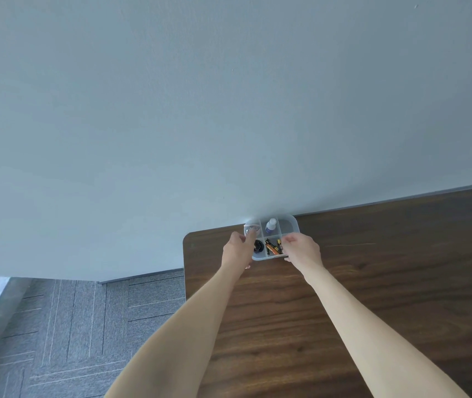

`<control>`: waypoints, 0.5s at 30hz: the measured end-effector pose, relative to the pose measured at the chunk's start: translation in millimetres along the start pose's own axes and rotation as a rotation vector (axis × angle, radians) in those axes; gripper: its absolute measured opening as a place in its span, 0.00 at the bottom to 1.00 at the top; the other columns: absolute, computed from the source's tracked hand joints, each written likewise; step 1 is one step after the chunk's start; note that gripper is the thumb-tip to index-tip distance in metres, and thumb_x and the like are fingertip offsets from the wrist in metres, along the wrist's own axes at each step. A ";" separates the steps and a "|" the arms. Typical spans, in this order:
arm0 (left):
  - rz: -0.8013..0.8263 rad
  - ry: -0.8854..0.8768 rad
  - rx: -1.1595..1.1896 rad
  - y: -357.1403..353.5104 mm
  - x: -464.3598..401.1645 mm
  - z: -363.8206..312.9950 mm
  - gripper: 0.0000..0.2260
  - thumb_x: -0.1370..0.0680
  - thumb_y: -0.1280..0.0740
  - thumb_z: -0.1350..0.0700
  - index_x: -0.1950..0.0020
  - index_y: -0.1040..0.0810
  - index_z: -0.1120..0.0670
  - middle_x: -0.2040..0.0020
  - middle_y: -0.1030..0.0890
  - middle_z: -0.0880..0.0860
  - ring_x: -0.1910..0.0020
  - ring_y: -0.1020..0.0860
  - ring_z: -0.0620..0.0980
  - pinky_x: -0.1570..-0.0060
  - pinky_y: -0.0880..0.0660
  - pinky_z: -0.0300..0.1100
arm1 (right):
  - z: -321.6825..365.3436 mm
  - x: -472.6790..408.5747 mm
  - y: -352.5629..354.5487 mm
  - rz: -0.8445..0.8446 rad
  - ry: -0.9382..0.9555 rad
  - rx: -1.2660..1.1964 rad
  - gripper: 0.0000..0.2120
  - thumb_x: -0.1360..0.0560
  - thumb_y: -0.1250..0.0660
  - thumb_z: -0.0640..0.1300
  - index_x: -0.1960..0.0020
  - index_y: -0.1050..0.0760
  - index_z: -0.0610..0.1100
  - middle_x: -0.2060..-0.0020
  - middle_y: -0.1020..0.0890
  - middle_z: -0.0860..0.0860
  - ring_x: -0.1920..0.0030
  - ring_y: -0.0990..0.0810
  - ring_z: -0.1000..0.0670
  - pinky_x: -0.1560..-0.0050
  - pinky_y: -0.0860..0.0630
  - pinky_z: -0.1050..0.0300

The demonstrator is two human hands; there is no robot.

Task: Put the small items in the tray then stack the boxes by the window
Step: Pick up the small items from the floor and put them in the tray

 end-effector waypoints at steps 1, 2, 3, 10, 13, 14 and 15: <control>-0.019 0.006 0.006 0.7 1.6 1.1 0.23 0.21 0.42 0.35 0.43 0.27 0.54 0.51 0.18 0.56 0.58 0.17 0.55 0.58 0.17 0.49 | -2.3 1.9 0.9 0.005 0.007 -0.018 0.12 0.20 0.39 0.49 0.46 0.18 0.46 0.53 0.15 0.49 0.58 0.15 0.51 0.51 0.16 0.49; -0.037 0.010 0.013 2.1 4.3 2.3 0.22 0.21 0.44 0.36 0.43 0.28 0.54 0.50 0.19 0.56 0.55 0.17 0.57 0.54 0.17 0.52 | -3.8 4.6 2.3 0.010 0.008 -0.032 0.12 0.20 0.39 0.48 0.47 0.18 0.45 0.54 0.15 0.49 0.58 0.15 0.50 0.51 0.15 0.48; -0.052 0.009 0.005 3.7 6.8 5.1 0.21 0.20 0.45 0.37 0.44 0.28 0.54 0.50 0.19 0.57 0.54 0.17 0.57 0.52 0.17 0.54 | -6.0 7.0 3.5 0.017 0.009 -0.044 0.12 0.20 0.39 0.48 0.48 0.18 0.45 0.55 0.15 0.50 0.58 0.15 0.50 0.51 0.15 0.48; 0.014 -0.099 -0.428 13.4 35.3 30.5 0.16 0.22 0.37 0.50 0.37 0.27 0.55 0.43 0.21 0.53 0.49 0.21 0.55 0.52 0.24 0.45 | -5.2 31.8 7.4 0.145 0.069 0.109 0.11 0.24 0.39 0.49 0.52 0.19 0.48 0.57 0.16 0.51 0.55 0.16 0.48 0.50 0.17 0.45; 0.048 -0.151 -0.628 17.2 54.6 41.7 0.18 0.22 0.36 0.51 0.34 0.28 0.56 0.38 0.23 0.55 0.42 0.23 0.57 0.49 0.24 0.47 | -0.1 49.1 1.9 0.228 0.146 0.345 0.12 0.23 0.41 0.48 0.52 0.21 0.44 0.56 0.17 0.48 0.54 0.19 0.45 0.50 0.20 0.46; 0.059 -0.152 -0.659 19.4 61.3 46.7 0.19 0.22 0.35 0.51 0.33 0.28 0.56 0.37 0.23 0.55 0.41 0.23 0.57 0.49 0.24 0.47 | 1.5 55.1 -2.1 0.254 0.179 0.411 0.11 0.23 0.41 0.47 0.52 0.21 0.44 0.55 0.17 0.48 0.53 0.19 0.45 0.49 0.20 0.46; 0.066 -0.145 -0.675 22.2 67.2 53.4 0.19 0.23 0.35 0.51 0.33 0.28 0.56 0.37 0.23 0.55 0.41 0.23 0.57 0.48 0.23 0.48 | 2.6 60.3 -7.9 0.279 0.213 0.465 0.10 0.23 0.39 0.47 0.51 0.21 0.45 0.54 0.17 0.49 0.52 0.19 0.46 0.49 0.20 0.46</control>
Point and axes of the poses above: each hand's wrist, its own x-axis away from the middle knuckle, its own y-axis out of the back of the hand, z = x × y, the point moved 1 cm from there along -x, towards the middle knuckle
